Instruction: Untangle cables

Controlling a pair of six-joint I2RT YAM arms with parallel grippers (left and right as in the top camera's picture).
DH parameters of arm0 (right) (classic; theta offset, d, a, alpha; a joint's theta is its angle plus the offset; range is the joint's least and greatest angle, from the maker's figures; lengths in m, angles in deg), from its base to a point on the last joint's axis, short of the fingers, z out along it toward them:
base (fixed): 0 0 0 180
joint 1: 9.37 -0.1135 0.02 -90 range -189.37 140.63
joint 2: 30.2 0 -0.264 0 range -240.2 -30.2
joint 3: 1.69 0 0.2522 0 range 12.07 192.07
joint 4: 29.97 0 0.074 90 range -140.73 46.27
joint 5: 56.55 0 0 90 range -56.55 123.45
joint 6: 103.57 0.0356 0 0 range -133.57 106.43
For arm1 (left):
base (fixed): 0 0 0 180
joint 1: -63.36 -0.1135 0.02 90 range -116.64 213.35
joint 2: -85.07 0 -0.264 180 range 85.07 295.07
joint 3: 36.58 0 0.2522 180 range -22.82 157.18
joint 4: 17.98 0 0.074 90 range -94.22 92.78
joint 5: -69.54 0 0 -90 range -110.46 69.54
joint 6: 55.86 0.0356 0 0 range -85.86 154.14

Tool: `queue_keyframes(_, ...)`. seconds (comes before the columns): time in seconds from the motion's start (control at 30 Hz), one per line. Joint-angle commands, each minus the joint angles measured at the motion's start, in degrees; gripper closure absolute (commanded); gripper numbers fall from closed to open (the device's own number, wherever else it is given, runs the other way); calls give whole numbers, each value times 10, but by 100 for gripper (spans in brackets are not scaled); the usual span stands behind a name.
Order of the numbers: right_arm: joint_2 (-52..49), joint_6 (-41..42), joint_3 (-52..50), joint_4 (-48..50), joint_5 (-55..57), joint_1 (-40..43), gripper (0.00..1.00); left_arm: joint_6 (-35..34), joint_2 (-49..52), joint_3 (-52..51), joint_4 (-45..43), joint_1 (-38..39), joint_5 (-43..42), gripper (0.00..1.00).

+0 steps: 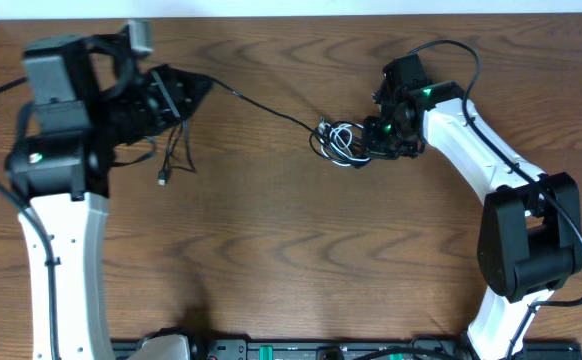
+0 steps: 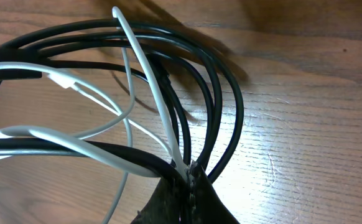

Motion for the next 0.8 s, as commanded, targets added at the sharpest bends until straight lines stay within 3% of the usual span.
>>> queue_keyframes(0.0, 10, 12, -11, -3, 31, 17, 99, -3, -23, 12, -7, -61, -40, 93)
queue_keyframes(0.27, 10, 5, -28, -4, 56, 44, 99, -11, -30, 12, -28, -174, -113, 93)
queue_keyframes(0.43, 11, -86, -24, 0, -9, 53, 87, 33, -27, 12, 22, -180, -106, 93)
queue_keyframes(0.77, 21, -109, 9, -19, -71, 53, 82, 142, -13, 7, 174, -101, 103, 93)
